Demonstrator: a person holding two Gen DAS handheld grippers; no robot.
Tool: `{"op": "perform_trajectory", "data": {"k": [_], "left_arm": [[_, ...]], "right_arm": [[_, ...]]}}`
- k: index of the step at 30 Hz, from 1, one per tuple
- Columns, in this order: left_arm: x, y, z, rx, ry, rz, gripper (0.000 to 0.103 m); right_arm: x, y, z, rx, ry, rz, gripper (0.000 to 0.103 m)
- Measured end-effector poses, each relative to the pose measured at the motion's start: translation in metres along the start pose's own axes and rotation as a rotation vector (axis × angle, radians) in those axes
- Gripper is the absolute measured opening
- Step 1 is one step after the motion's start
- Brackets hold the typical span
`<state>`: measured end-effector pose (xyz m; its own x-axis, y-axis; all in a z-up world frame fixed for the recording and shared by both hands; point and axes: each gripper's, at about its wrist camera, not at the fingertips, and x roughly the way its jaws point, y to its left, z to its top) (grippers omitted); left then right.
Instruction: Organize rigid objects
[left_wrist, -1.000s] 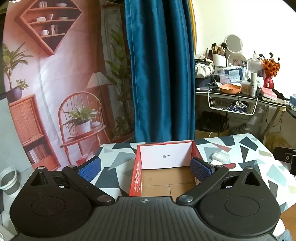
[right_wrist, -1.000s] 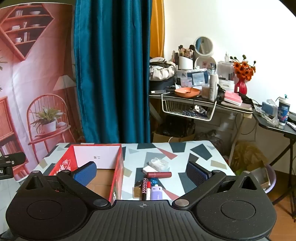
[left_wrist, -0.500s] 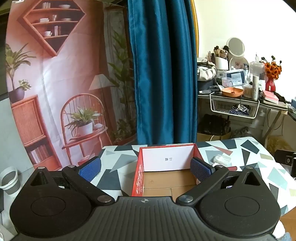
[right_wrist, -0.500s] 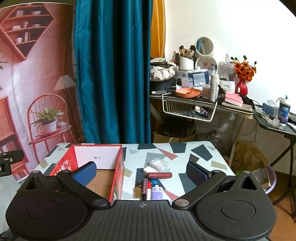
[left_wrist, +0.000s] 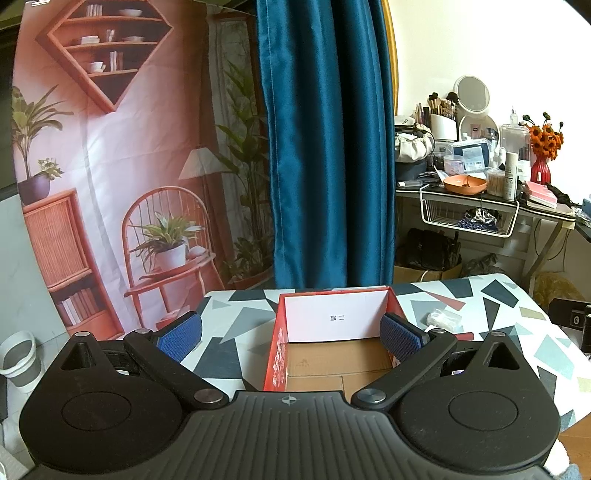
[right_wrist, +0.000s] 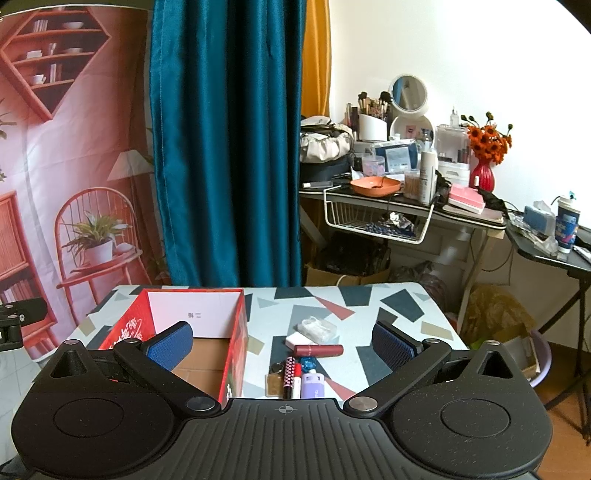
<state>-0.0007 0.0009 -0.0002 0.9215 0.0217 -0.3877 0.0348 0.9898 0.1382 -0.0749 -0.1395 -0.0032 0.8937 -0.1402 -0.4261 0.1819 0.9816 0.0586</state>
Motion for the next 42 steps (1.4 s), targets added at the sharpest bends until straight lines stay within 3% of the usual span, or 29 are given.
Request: {"op": "perform_trajectory", "data": {"k": [42], "left_arm": [[-0.0005,-0.0013,-0.0009,0.0,0.0,0.001,0.103]], "right_arm": [[-0.0013,0.0022,0.0024,0.0,0.001,0.0,0.103]]}}
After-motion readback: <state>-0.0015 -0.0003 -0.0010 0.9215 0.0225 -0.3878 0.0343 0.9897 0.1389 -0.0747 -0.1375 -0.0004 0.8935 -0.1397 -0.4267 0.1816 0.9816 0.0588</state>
